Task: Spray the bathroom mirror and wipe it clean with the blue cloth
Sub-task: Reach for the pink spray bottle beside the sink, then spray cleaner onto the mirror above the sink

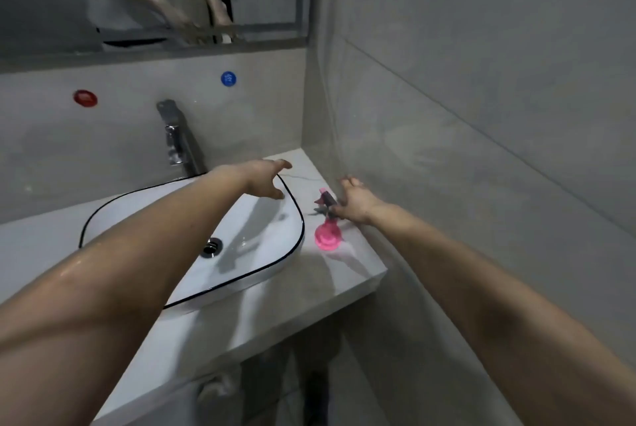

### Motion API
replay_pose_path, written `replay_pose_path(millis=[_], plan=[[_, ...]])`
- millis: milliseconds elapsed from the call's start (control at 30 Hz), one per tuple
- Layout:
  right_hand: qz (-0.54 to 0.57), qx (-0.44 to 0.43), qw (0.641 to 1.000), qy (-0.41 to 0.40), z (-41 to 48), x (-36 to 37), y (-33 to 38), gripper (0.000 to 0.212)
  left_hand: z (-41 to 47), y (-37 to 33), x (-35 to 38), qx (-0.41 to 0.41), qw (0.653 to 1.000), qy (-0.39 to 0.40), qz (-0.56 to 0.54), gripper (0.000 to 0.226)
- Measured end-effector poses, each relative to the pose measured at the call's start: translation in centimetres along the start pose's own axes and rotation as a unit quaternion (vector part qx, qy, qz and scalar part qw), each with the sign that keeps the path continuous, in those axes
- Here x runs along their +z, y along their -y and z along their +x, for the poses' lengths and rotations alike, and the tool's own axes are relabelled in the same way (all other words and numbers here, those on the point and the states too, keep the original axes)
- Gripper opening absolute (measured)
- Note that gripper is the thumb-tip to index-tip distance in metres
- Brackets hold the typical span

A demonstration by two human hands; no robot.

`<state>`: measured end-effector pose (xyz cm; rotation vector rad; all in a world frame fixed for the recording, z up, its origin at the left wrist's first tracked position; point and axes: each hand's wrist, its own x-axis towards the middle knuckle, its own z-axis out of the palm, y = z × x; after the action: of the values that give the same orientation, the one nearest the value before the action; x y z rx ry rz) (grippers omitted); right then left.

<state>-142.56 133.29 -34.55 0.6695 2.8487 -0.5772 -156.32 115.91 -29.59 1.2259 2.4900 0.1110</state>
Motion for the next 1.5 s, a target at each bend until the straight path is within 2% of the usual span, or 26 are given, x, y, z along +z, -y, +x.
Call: replay_pose_path(millis=[133, 233, 333, 433, 567, 833, 933, 1067, 1267, 1367, 1500], plan=[[0.017, -0.011, 0.999, 0.028, 3.5, 0.6, -2.5, 0.073, 4.5, -1.0, 0.9, -0.002, 0.999, 0.021, -0.04, 0.071], [0.038, -0.028, 0.998, 0.048, 5.9, 1.0, -3.6, 0.074, 6.8, -0.8, 2.3, -0.012, 0.997, 0.039, -0.058, 0.07], [0.058, -0.024, 0.998, 0.026, 7.1, 2.1, -3.9, 0.073, 8.1, -0.8, 4.1, -0.017, 0.992, 0.054, -0.114, 0.07], [0.074, -0.035, 0.997, 0.005, 7.7, 4.1, -3.6, 0.051, 9.1, -0.3, 5.6, -0.015, 0.983, 0.046, -0.179, 0.067], [0.093, -0.001, 0.995, -0.04, 8.1, 5.6, -3.0, 0.035, 10.0, 1.0, 6.1, -0.011, 0.98, 0.06, -0.189, 0.066], [0.144, 0.04, 0.985, -0.085, 8.6, 6.5, -1.8, 0.03, 10.0, 4.3, 4.2, 0.01, 0.982, 0.06, -0.181, 0.065], [0.241, 0.053, 0.965, -0.086, 9.0, 5.2, -1.0, 0.03, 10.3, 5.1, 2.4, 0.021, 0.98, 0.052, -0.192, 0.062], [0.262, 0.0, 0.958, -0.119, 8.9, 0.2, 1.9, 0.025, 10.6, 5.5, -0.9, 0.05, 0.979, 0.032, -0.194, 0.062], [0.258, -0.109, 0.95, -0.139, 9.4, -7.3, 8.1, 0.034, 8.8, 6.2, -7.0, 0.089, 0.978, -0.033, -0.187, 0.063], [0.257, -0.144, 0.94, -0.172, 10.4, -9.9, 11.0, 0.033, 6.8, 8.3, -9.4, 0.088, 0.971, -0.062, -0.213, 0.066], [0.294, -0.171, 0.926, -0.163, 11.6, -11.1, 15.2, 0.025, 3.6, 11.8, -11.9, 0.054, 0.953, -0.11, -0.277, 0.061]])
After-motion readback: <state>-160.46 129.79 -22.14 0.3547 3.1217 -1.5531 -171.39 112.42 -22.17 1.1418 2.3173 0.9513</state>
